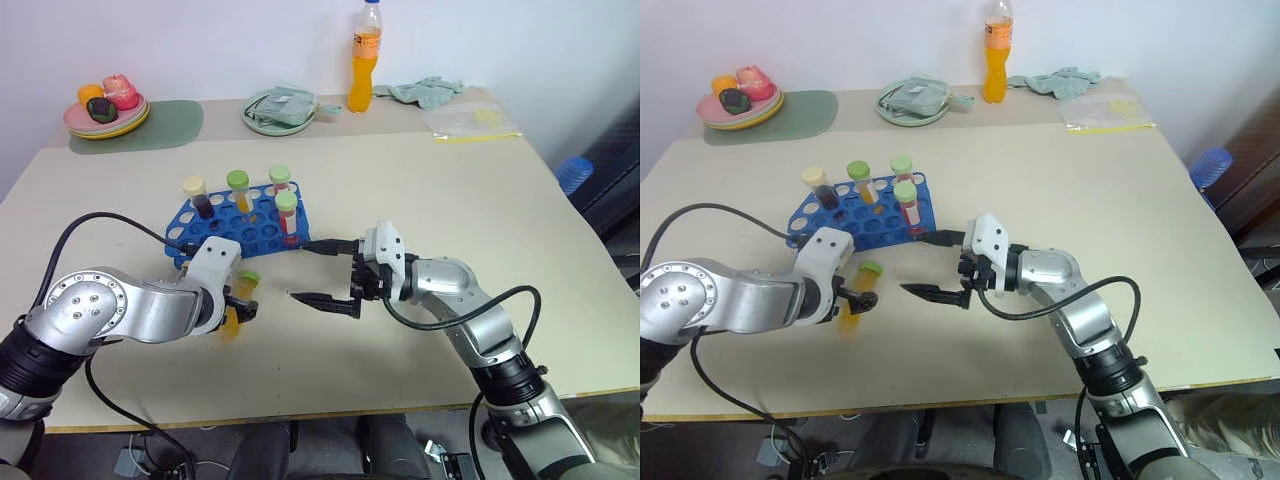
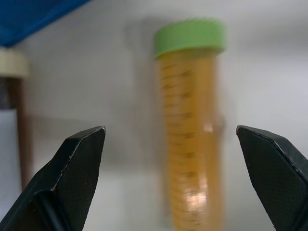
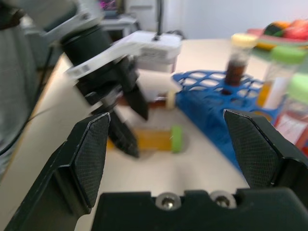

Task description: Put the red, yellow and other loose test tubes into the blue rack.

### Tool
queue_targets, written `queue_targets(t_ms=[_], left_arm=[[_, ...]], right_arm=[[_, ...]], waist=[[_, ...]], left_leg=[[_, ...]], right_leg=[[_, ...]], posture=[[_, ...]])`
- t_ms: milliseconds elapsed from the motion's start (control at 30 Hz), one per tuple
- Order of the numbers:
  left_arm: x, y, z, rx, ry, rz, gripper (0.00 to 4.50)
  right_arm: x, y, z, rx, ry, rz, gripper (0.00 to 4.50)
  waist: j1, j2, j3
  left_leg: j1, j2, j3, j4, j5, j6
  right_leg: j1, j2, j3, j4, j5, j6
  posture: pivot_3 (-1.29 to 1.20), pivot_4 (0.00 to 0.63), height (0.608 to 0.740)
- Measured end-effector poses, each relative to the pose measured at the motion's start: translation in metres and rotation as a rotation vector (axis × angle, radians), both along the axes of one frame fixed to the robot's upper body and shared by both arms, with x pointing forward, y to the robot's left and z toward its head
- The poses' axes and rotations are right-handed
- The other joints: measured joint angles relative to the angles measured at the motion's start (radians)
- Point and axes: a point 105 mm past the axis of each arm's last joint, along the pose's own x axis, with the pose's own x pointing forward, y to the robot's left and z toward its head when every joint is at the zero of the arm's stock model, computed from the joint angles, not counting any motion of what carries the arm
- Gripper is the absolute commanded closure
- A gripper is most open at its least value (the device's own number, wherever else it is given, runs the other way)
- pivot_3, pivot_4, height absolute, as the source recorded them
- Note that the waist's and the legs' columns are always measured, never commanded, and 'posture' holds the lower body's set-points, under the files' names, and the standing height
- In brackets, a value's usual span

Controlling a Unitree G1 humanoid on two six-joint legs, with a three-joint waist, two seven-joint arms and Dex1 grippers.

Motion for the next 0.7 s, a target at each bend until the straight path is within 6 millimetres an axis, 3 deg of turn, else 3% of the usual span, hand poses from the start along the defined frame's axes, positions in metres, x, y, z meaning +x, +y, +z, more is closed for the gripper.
queue_targets(t_ms=[133,200,433,500,600,700], left_arm=[[0.001,-0.001,0.001,-0.018,-0.005,0.011,3.07],[0.002,-0.001,0.002,-0.021,-0.010,0.024,3.77],[-0.001,-0.003,0.009,-0.032,-0.034,-0.013,3.78],[-0.005,-0.007,0.034,-0.070,-0.141,-0.086,3.78],[-0.003,-0.001,0.077,-0.077,-0.450,-0.138,3.78],[0.004,0.013,0.091,-0.108,-0.685,-0.069,3.78]], right_arm=[[-0.001,-0.001,-0.002,-0.013,0.010,0.011,0.26],[-0.001,-0.001,-0.002,-0.014,0.012,0.013,0.26],[-0.002,0.000,-0.003,-0.020,0.015,0.021,0.26],[-0.003,-0.001,-0.003,-0.027,0.013,0.024,0.26],[-0.002,-0.004,-0.004,-0.036,0.013,0.017,0.26],[0.001,-0.006,-0.005,-0.031,0.010,-0.012,0.26]], waist=[[-0.001,0.000,0.000],[-0.001,0.000,0.000],[-0.002,-0.001,0.000],[-0.005,-0.001,0.001],[-0.005,0.002,0.000],[-0.002,0.004,0.000]], left_leg=[[0.000,0.000,0.000,0.000,0.000,0.000],[0.000,0.000,0.000,0.000,0.000,0.000],[-0.001,0.000,0.000,0.000,0.000,0.000],[-0.001,0.001,0.001,-0.001,0.000,0.000],[0.000,0.001,0.006,-0.002,0.000,0.000],[0.001,0.001,0.009,-0.003,0.000,0.000]], right_leg=[[0.000,0.000,0.000,0.000,0.000,0.000],[0.000,0.000,0.000,0.000,0.000,0.000],[-0.001,0.001,0.000,0.000,0.000,0.000],[-0.002,0.000,0.000,0.000,0.000,0.000],[-0.001,0.001,0.001,-0.001,0.000,-0.001],[-0.001,0.000,0.001,-0.002,0.000,-0.001]], posture=[[0.00,0.150,0.740],[0.00,0.150,0.740],[0.00,0.150,0.740],[0.00,0.150,0.740],[0.00,0.150,0.740],[0.00,0.150,0.740]])
